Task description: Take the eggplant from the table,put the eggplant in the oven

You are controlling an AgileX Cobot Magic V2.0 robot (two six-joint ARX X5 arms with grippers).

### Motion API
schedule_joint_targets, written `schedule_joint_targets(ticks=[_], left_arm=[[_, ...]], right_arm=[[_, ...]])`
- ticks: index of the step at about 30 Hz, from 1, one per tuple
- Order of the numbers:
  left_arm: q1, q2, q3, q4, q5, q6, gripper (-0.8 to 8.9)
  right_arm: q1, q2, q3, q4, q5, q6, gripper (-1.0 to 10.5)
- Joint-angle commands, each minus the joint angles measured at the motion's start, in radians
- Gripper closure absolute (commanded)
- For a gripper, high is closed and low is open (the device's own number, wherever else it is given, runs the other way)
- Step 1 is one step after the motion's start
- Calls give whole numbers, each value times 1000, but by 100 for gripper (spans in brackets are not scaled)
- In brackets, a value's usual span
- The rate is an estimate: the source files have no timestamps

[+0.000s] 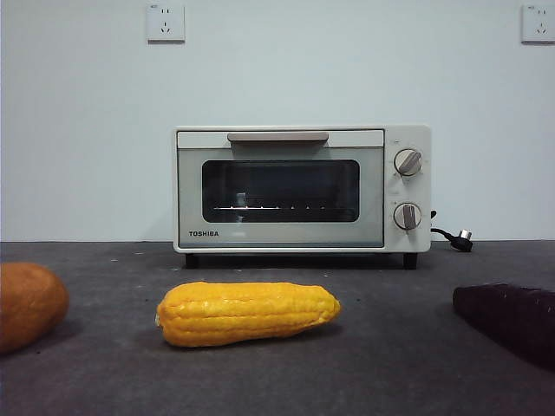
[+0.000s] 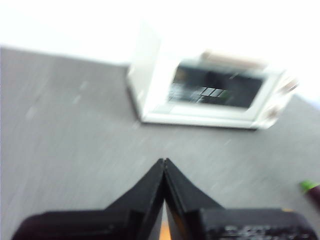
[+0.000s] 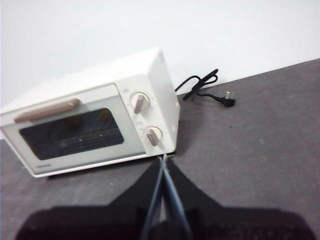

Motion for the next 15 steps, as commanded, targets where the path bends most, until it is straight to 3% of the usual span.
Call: schedule_joint_targets(ticks=[1,4,9,15], left_arm=[[-2,55,89,10,15,-4,819],[-2,140,196,-21,20,-3,819],[-6,282,351,-81,109,10,819],[-32,438,524,-133,200,30,819]], right_arm=[[0,66,114,-57,-24,5,956],[0,154,253,-168,-39,-52,955],[0,281,475,-351,-64,-156,956],[11,408,699,-510,-67,-183,956]])
